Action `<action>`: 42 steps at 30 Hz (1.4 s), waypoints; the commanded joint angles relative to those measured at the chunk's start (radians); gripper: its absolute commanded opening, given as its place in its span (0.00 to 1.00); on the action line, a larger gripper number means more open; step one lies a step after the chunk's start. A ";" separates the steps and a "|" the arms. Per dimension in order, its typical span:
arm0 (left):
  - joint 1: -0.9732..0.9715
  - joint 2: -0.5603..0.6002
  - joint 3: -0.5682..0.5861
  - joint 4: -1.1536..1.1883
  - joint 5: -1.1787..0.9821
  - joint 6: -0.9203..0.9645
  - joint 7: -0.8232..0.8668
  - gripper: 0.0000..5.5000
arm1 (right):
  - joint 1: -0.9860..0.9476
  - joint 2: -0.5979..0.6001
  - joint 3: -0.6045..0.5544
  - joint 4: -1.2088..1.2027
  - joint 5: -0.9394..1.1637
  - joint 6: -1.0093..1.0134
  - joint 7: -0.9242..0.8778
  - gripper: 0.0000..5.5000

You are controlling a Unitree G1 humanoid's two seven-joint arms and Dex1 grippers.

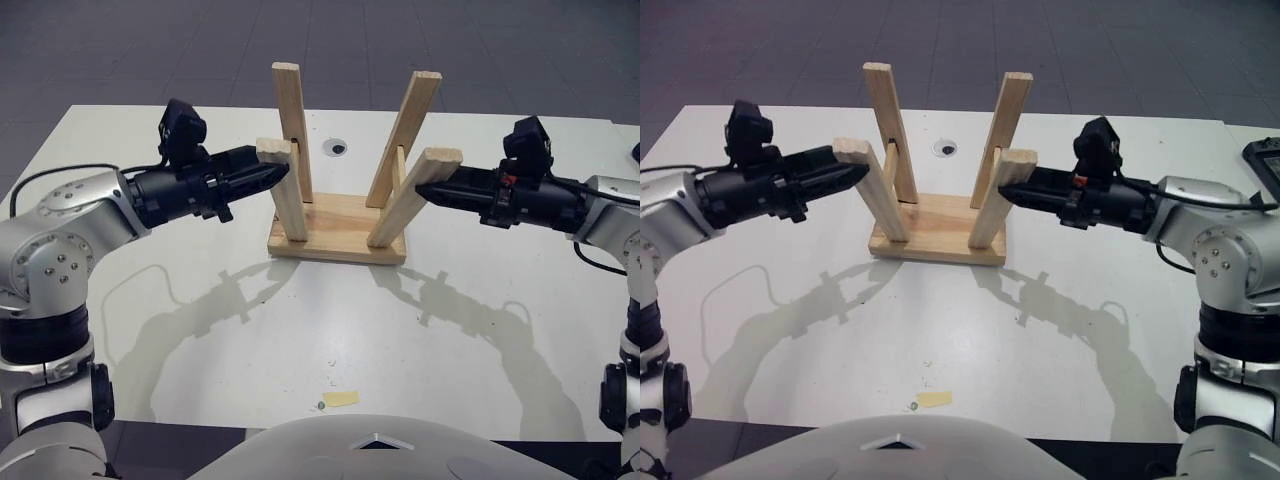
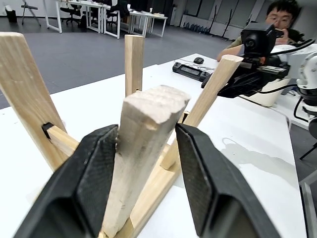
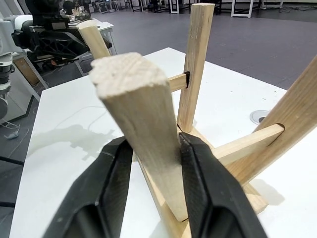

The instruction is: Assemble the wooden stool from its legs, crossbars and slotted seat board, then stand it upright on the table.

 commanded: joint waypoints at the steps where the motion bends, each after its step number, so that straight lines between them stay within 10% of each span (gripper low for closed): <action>1: -0.163 -0.120 -0.032 0.132 -0.234 0.233 0.124 0.35 | -0.157 0.141 -0.029 0.093 0.164 0.198 -0.146 0.25; 14: -0.526 -0.287 0.149 1.158 0.010 0.180 0.407 0.28 | -0.539 0.576 -0.220 1.005 -0.192 0.214 -0.965 0.25; 42: -0.532 -0.272 0.094 1.326 0.464 -0.232 -0.208 0.98 | -0.627 0.592 -0.132 1.250 -0.298 -0.078 -0.567 0.98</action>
